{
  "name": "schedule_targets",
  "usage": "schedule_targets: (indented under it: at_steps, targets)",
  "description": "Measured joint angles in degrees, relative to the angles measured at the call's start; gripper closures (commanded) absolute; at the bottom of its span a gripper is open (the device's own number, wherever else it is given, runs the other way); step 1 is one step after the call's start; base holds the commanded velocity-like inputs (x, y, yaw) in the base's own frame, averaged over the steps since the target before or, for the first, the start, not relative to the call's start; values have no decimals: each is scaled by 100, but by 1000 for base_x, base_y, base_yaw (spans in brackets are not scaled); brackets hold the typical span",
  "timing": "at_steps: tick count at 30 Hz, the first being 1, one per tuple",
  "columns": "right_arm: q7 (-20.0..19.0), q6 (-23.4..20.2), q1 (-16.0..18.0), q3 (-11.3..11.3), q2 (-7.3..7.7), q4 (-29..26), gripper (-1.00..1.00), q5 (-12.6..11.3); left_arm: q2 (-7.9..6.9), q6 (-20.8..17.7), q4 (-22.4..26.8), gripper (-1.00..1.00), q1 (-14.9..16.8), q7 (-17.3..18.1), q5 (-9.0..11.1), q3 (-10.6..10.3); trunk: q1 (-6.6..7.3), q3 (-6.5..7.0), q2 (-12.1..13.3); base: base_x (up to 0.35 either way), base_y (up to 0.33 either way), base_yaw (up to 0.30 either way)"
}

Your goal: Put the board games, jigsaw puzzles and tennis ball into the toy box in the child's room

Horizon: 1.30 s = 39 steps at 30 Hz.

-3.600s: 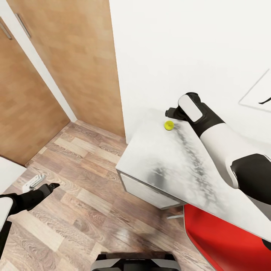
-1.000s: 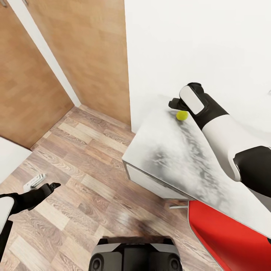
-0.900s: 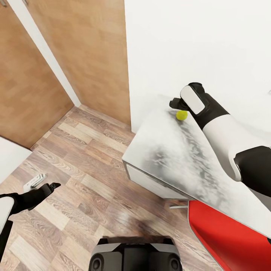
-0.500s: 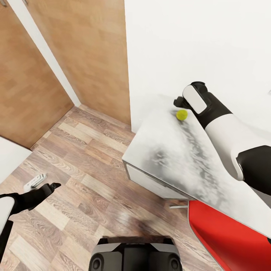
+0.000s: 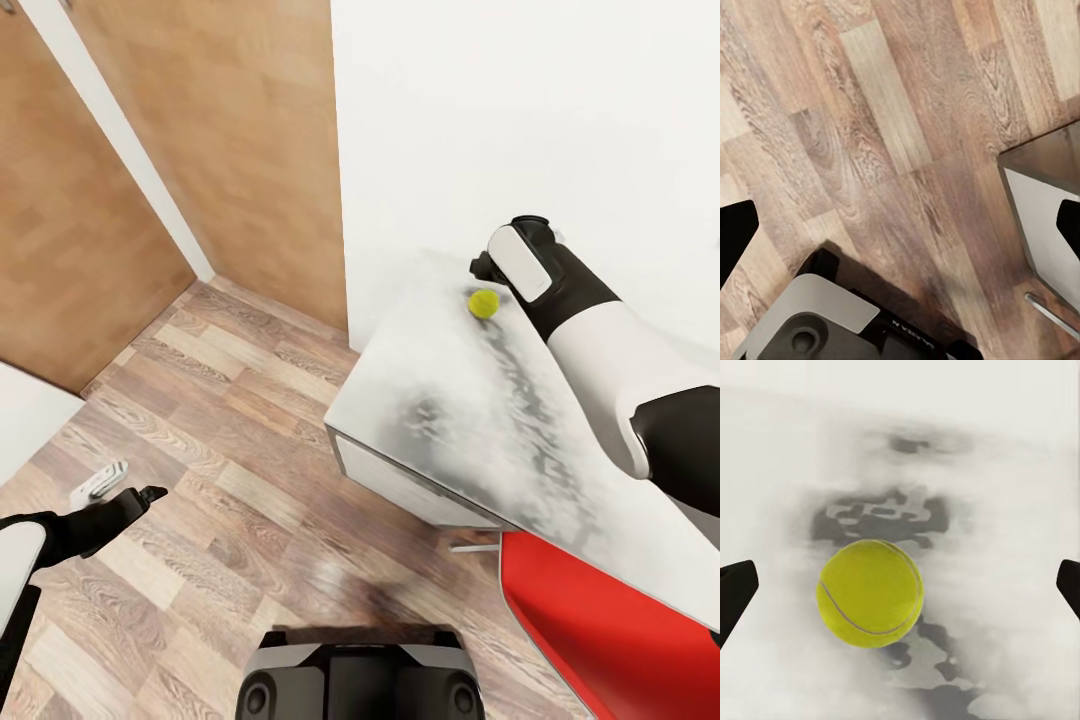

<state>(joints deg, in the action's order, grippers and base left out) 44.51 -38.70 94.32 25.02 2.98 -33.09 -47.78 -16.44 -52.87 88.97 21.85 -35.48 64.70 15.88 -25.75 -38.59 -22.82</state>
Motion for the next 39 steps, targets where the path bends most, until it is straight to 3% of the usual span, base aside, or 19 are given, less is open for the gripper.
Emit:
schedule_targets:
  at_steps: [39]
  targets:
    - [-58, -19, 67, -50, 90, -41, -100, 20, -7, -1, 0, -100, 0, -7, -7, -17, 0, -329, 0, 0, 0, 0]
